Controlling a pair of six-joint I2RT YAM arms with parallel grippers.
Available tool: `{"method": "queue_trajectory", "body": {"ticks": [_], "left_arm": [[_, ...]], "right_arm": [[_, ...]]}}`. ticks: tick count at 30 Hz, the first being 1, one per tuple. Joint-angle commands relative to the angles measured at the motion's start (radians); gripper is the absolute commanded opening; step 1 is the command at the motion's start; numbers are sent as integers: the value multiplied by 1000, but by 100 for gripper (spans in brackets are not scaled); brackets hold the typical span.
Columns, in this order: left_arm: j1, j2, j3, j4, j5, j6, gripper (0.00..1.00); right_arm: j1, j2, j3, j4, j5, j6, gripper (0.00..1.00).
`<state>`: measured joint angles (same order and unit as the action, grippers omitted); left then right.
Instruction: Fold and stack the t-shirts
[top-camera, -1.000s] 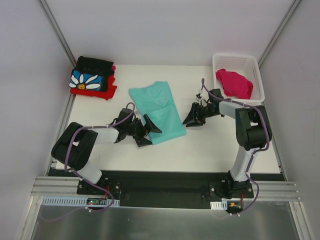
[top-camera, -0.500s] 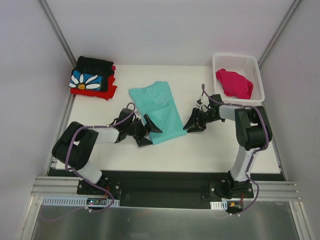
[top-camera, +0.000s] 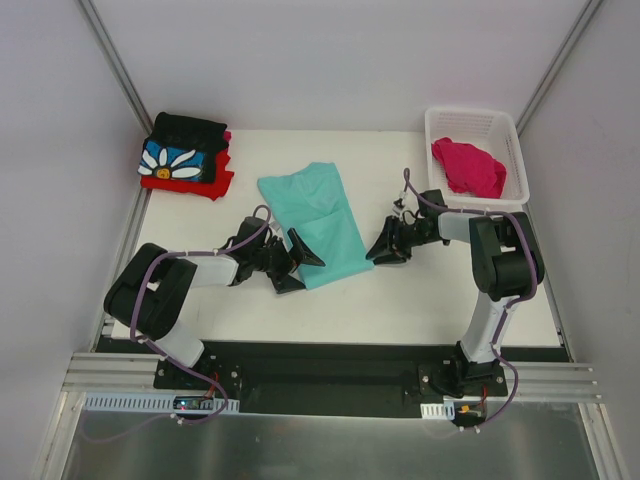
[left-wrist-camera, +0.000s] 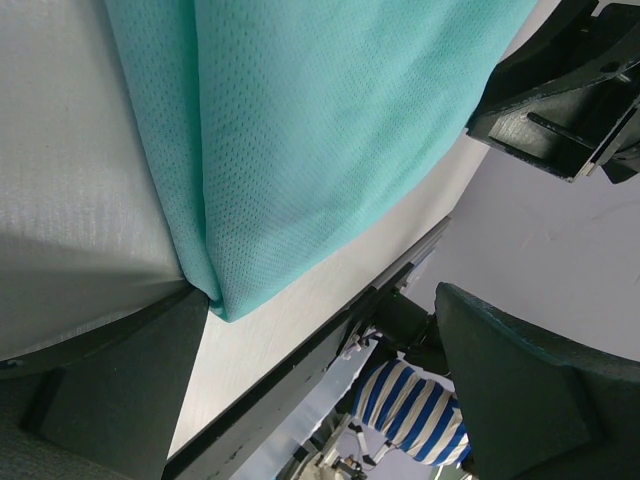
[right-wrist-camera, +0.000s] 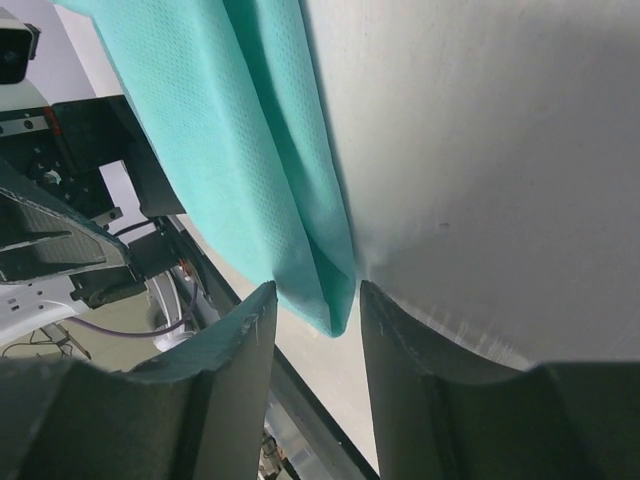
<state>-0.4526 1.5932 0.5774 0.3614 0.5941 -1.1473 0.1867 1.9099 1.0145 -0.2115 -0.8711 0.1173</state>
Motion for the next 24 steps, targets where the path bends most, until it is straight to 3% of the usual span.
{"method": "queue_trajectory", "body": {"ticks": [1, 24], "left_arm": [[-14, 8, -10, -82, -36, 29, 99], [-14, 2, 7, -107, -43, 38, 99]], "right_arm": [[0, -6, 30, 46, -39, 22, 41], [46, -6, -10, 57, -25, 21, 41]]}}
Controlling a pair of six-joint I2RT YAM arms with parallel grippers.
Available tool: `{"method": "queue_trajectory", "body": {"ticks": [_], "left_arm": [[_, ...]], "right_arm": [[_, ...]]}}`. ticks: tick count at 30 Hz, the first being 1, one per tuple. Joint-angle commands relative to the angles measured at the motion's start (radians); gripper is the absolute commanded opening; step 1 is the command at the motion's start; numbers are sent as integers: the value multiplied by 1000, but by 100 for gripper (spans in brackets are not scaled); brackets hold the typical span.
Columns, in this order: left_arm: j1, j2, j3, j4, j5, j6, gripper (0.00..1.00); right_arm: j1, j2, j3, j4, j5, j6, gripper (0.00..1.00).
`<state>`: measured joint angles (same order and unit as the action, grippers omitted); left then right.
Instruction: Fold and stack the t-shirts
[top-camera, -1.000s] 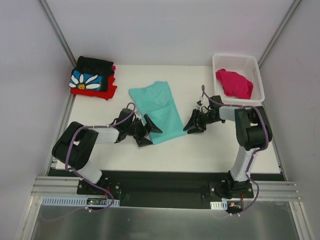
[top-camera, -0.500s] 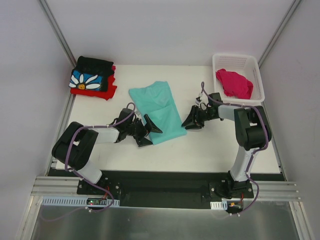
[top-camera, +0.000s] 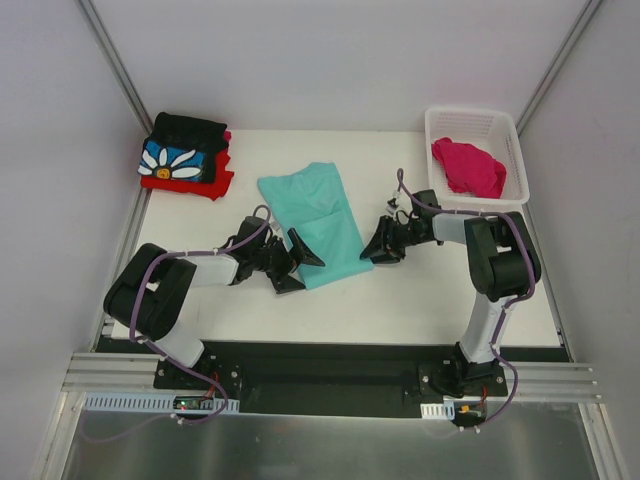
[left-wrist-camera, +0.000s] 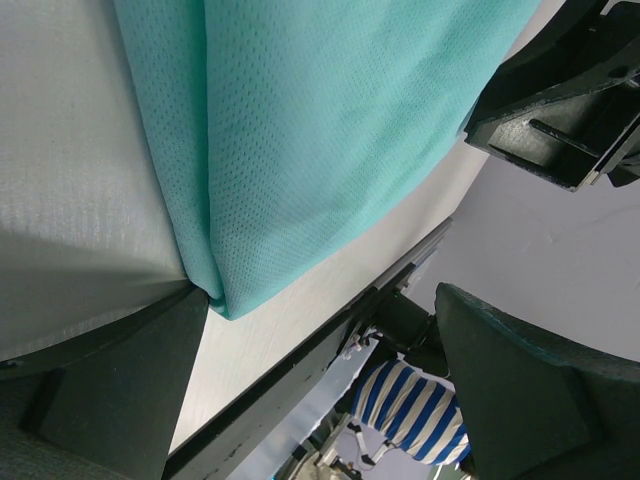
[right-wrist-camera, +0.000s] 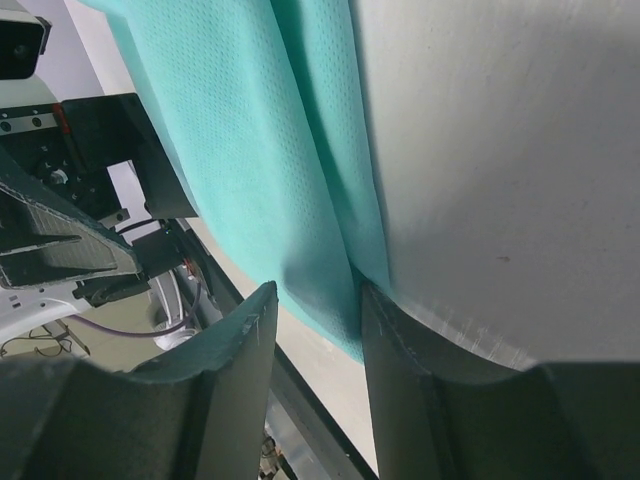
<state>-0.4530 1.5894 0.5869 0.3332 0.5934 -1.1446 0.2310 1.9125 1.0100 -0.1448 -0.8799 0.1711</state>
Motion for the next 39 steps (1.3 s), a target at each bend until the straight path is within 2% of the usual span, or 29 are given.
{"method": "queue_trajectory", "body": {"ticks": [1, 12, 16, 19, 22, 23, 25, 39], "left_arm": [[-12, 4, -4, -79, -41, 37, 99], [-12, 3, -7, -80, -41, 37, 99], [-12, 3, -4, -80, -43, 37, 99], [-12, -2, -4, -80, -41, 37, 99], [-13, 1, -6, -82, -41, 36, 99], [-13, 0, -7, -82, -41, 36, 99], [-13, -2, -12, -80, -40, 28, 99], [-27, -38, -71, -80, -40, 14, 99]], "right_arm": [[-1, -7, -5, -12, -16, -35, 41], [-9, -1, -44, -15, -11, -50, 41], [-7, 0, -47, -4, -16, -38, 34], [-7, -3, -42, -2, -18, -32, 33], [-2, -10, -33, -4, -18, -27, 19], [-1, -13, -33, -3, -18, -22, 11], [7, -17, -22, -4, -19, -15, 5], [19, -29, 186, -125, -16, 7, 4]]}}
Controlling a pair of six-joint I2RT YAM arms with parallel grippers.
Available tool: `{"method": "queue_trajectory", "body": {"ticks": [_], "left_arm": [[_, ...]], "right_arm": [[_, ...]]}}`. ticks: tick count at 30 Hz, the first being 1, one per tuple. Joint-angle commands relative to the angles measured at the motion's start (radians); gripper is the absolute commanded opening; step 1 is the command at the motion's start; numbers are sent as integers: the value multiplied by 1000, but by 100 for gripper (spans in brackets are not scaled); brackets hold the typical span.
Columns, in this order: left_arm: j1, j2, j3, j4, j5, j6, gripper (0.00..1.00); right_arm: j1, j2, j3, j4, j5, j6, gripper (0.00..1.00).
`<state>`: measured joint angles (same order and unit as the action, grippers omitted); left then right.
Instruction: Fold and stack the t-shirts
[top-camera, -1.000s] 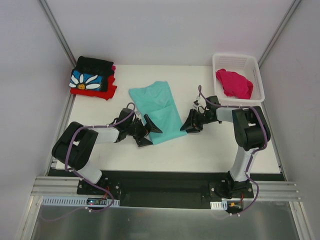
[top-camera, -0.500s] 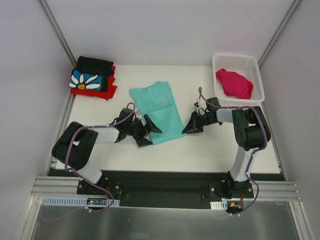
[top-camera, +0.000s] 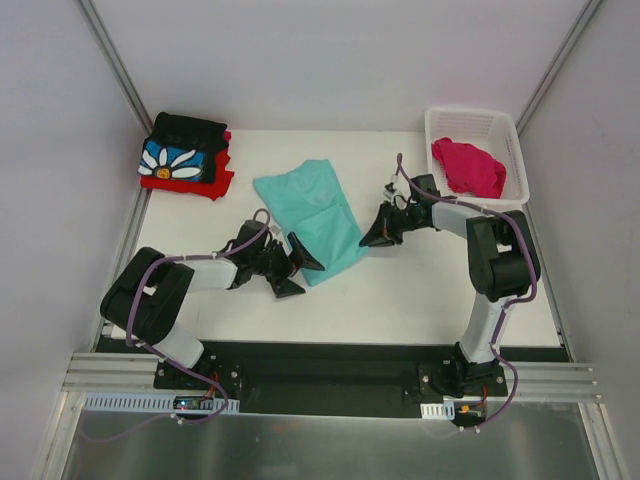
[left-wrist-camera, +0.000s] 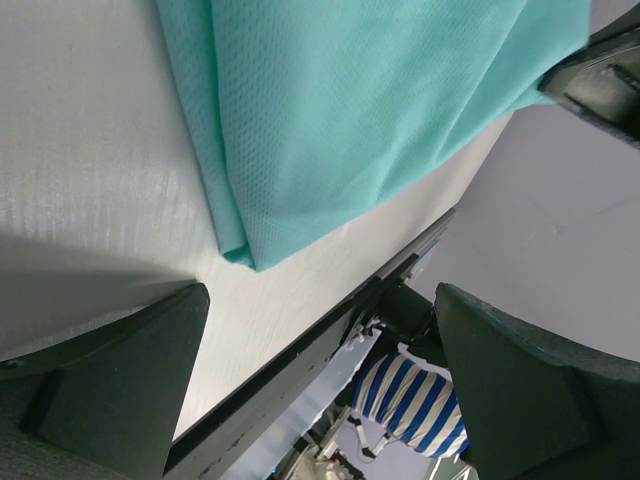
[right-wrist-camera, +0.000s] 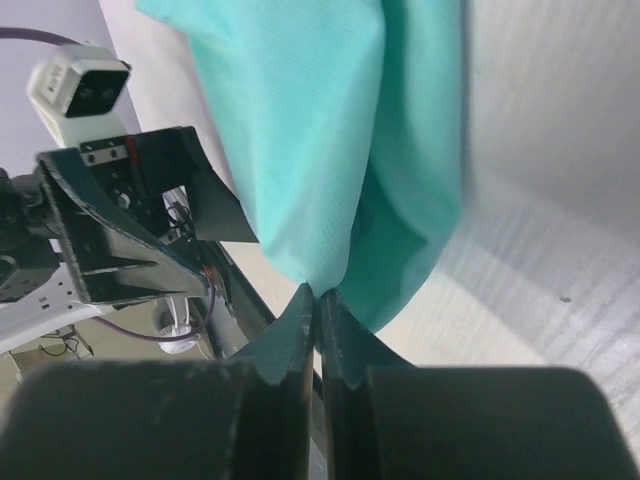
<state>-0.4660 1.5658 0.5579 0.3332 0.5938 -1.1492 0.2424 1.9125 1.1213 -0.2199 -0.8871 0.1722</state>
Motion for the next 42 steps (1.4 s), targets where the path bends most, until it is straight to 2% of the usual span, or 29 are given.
{"method": "queue_trajectory", "body": {"ticks": [1, 8, 12, 17, 22, 23, 27, 33, 34, 39, 42], "left_arm": [[-16, -16, -46, -80, -43, 17, 99], [-22, -62, -107, -71, -135, -20, 99], [-57, -125, -164, -8, -235, -110, 99], [-95, -127, -210, 188, -290, -173, 99], [-108, 8, -231, 435, -281, -285, 98], [-117, 31, -249, 526, -291, -305, 97], [-157, 123, -302, 685, -388, -417, 91], [-194, 94, -337, 661, -476, -435, 94], [-194, 85, -335, 629, -483, -431, 99], [-197, -27, -332, 474, -515, -396, 99], [-195, -123, -317, 307, -544, -367, 99]], "right_arm": [[8, -29, 81, -61, -7, 3, 4], [17, -30, 63, -44, -3, 22, 4], [20, -30, 26, -15, -4, 27, 4], [24, -33, 17, -12, -3, 27, 4], [26, -41, 26, -13, -6, 33, 4], [28, -44, 26, -13, -4, 35, 4], [28, -52, 25, -13, -9, 33, 4], [29, -64, 23, -16, -10, 29, 4], [28, -63, 23, -16, -9, 30, 4], [29, -63, 25, -13, -10, 33, 4], [29, -69, 25, -12, -9, 33, 4]]}}
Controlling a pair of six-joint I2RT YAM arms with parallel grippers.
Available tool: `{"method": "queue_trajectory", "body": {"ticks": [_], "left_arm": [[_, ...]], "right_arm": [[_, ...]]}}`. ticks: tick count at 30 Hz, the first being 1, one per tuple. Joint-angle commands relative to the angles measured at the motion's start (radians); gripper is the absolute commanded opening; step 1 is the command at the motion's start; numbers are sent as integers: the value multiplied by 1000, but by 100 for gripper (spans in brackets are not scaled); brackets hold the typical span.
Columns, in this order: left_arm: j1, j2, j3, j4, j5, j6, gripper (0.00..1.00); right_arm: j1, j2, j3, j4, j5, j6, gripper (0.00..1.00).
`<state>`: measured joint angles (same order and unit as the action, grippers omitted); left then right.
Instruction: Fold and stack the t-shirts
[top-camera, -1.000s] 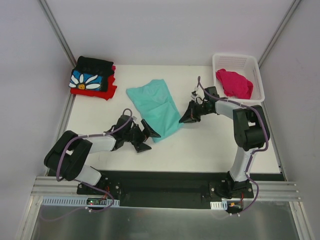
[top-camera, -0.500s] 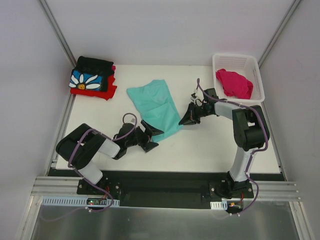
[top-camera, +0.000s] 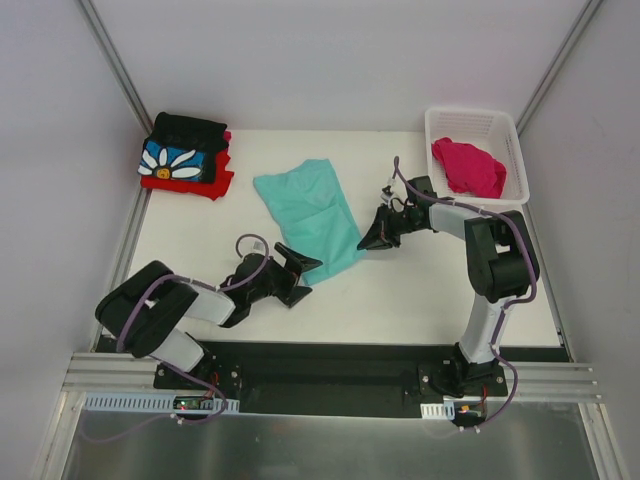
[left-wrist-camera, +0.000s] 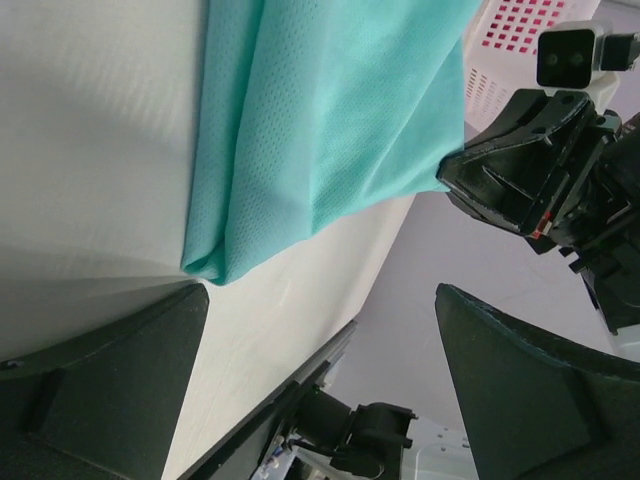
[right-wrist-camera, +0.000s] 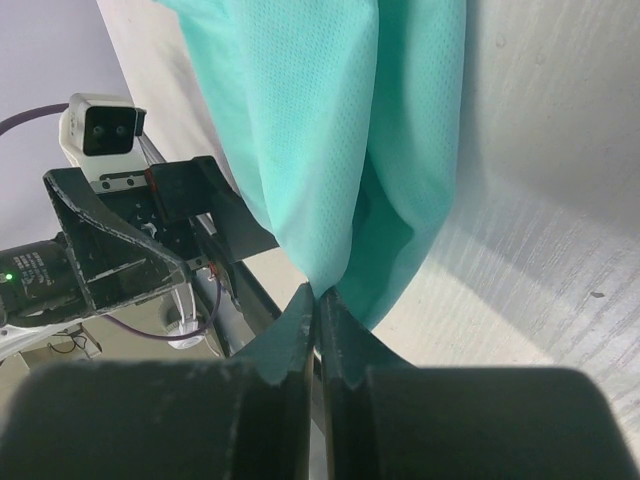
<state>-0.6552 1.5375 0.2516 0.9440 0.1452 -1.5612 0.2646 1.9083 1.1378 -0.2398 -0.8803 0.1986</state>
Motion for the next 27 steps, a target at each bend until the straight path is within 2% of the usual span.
{"method": "queue_trajectory", "body": {"ticks": [1, 2, 7, 12, 16, 19, 21, 23, 24, 27], "left_arm": [[-6, -123, -3, -354, -108, 56, 99], [-7, -149, 14, -445, -122, 67, 99], [-6, -273, 31, -560, -202, 112, 99], [-7, -212, 51, -556, -168, 101, 99], [-9, -159, 46, -489, -154, 87, 99], [-11, -111, 46, -435, -147, 76, 95], [-14, -73, 44, -409, -124, 67, 89], [-15, -38, 40, -367, -115, 56, 77], [-17, -27, 40, -358, -104, 55, 64], [-20, 1, 38, -335, -88, 44, 52]], "right_arm": [[7, -66, 8, 8, -16, 10, 4], [7, -68, 8, 8, -16, 10, 4], [13, -81, 4, 14, -17, 16, 4], [18, -88, 0, 14, -16, 19, 5], [18, -89, -6, 17, -16, 19, 4], [19, -84, -6, 17, -17, 19, 4], [19, -83, -6, 19, -16, 19, 5], [19, -83, -4, 19, -17, 18, 4], [19, -81, -3, 17, -17, 19, 4], [19, -83, -3, 19, -19, 21, 4]]}}
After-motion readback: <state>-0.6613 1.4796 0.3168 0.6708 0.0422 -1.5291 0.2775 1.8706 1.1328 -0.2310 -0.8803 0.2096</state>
